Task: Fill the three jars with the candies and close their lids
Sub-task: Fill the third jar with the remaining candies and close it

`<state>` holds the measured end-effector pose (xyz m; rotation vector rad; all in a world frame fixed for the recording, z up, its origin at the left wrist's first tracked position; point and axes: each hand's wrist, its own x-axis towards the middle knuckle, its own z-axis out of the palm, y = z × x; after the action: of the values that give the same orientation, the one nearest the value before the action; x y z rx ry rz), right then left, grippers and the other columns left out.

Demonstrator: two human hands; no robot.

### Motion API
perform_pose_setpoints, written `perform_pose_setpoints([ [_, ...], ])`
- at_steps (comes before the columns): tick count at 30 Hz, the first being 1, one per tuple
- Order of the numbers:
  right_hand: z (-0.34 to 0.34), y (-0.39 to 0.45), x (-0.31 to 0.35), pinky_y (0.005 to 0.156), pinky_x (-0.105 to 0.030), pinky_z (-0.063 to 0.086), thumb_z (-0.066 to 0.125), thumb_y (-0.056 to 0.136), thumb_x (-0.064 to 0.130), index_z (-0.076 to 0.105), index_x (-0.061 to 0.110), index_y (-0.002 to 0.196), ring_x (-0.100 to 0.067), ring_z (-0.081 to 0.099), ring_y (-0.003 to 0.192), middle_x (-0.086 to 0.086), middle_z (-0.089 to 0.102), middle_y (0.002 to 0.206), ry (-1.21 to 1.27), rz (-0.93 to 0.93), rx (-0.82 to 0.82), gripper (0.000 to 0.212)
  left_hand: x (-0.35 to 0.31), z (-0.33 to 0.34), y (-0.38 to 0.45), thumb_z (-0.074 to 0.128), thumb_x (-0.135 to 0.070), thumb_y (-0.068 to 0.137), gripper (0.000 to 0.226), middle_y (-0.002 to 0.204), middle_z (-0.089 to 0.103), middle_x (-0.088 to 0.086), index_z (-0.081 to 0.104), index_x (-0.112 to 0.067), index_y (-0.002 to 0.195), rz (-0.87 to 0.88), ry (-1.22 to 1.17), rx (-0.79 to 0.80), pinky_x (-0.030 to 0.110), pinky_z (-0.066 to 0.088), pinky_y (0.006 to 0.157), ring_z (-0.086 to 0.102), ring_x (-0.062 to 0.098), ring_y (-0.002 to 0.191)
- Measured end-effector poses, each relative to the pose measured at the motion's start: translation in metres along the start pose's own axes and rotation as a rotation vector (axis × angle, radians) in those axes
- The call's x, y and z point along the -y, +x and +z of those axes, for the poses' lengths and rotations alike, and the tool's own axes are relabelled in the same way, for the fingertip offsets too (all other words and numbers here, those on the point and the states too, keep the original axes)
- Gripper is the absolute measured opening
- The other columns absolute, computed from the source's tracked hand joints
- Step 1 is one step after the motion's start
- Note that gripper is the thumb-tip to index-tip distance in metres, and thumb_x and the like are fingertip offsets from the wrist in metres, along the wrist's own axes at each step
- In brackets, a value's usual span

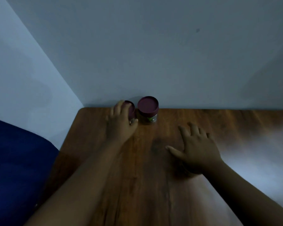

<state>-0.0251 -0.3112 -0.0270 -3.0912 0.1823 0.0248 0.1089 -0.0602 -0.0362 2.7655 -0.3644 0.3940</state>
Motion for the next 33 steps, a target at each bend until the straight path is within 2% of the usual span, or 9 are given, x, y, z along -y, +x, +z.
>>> perform_pose_setpoints([
  [3,-0.009,0.050,0.037,0.107,-0.054,0.039,0.038,0.085,0.076,0.032,0.027,0.155,-0.035,0.040,0.142,-0.011,0.033,0.162,0.092,-0.045,-0.017,0.086,0.036,0.011,0.033,0.062,-0.055,0.086,0.078,0.165,0.026,0.000,0.034,-0.029,0.154,0.077,0.161,0.232,0.052,0.036,0.110,0.030,0.031,0.147],
  [6,-0.010,0.105,0.073,0.112,-0.053,0.034,0.055,0.089,0.057,0.029,0.027,0.156,-0.035,0.034,0.146,-0.010,0.029,0.164,0.152,-0.134,-0.037,0.078,0.054,0.032,0.040,0.061,-0.042,0.094,0.067,0.165,0.030,-0.004,0.036,-0.028,0.155,0.155,0.175,0.375,0.045,0.034,0.116,0.032,0.029,0.148],
  [12,0.017,0.150,0.098,0.119,-0.054,0.025,0.040,0.101,0.050,0.032,0.030,0.158,-0.034,0.012,0.155,-0.009,0.024,0.167,0.043,-0.157,0.052,0.061,0.080,0.043,0.062,0.067,-0.021,0.093,0.059,0.159,0.041,-0.001,0.048,-0.022,0.149,0.238,-0.043,0.344,0.043,0.032,0.118,0.034,0.030,0.148],
  [19,0.037,0.143,0.107,0.121,-0.056,0.021,0.034,0.105,0.047,0.030,0.033,0.159,-0.033,0.005,0.157,-0.008,0.020,0.169,0.064,-0.111,0.008,0.056,0.093,0.042,0.081,0.067,-0.021,0.095,0.057,0.159,0.042,-0.002,0.048,-0.023,0.149,0.319,-0.114,0.375,0.039,0.028,0.121,0.031,0.027,0.150],
  [23,0.039,0.158,0.115,0.120,-0.059,0.021,0.035,0.105,0.046,0.028,0.033,0.159,-0.034,0.005,0.157,-0.009,0.020,0.169,0.060,-0.095,0.004,0.056,0.091,0.044,0.085,0.064,-0.023,0.097,0.058,0.161,0.038,-0.006,0.045,-0.027,0.151,0.317,-0.098,0.388,0.040,0.029,0.121,0.028,0.024,0.151],
  [26,0.036,0.158,0.114,0.121,-0.061,0.017,0.036,0.106,0.044,0.024,0.033,0.160,-0.033,0.005,0.157,-0.007,0.018,0.170,0.027,-0.089,0.012,0.057,0.086,0.040,0.086,0.062,-0.027,0.097,0.060,0.162,0.034,-0.009,0.040,-0.030,0.153,0.301,-0.047,0.421,0.046,0.030,0.119,0.026,0.022,0.152],
  [28,0.029,0.154,0.113,0.122,-0.062,0.013,0.035,0.105,0.047,0.020,0.031,0.162,-0.033,0.008,0.157,-0.007,0.017,0.170,0.000,-0.106,-0.013,0.061,0.082,0.035,0.085,0.061,-0.037,0.096,0.066,0.165,0.028,-0.010,0.032,-0.032,0.156,0.303,0.034,0.423,0.054,0.023,0.121,0.022,0.020,0.153],
  [30,0.018,0.144,0.111,0.123,-0.062,0.012,0.038,0.103,0.048,0.019,0.027,0.162,-0.033,0.013,0.156,-0.007,0.019,0.170,0.042,-0.091,-0.071,0.065,0.074,0.029,0.075,0.059,-0.046,0.094,0.073,0.166,0.025,-0.009,0.027,-0.031,0.158,0.326,0.031,0.330,0.057,0.017,0.122,0.019,0.017,0.154],
  [33,0.000,0.108,0.086,0.123,-0.059,0.018,0.045,0.101,0.046,0.031,0.024,0.158,-0.030,0.023,0.154,-0.007,0.026,0.167,0.150,-0.011,-0.130,0.064,0.039,0.022,0.035,0.055,-0.046,0.094,0.064,0.163,0.034,-0.007,0.039,-0.028,0.153,0.411,-0.169,0.172,0.048,0.023,0.120,0.028,0.017,0.151],
])
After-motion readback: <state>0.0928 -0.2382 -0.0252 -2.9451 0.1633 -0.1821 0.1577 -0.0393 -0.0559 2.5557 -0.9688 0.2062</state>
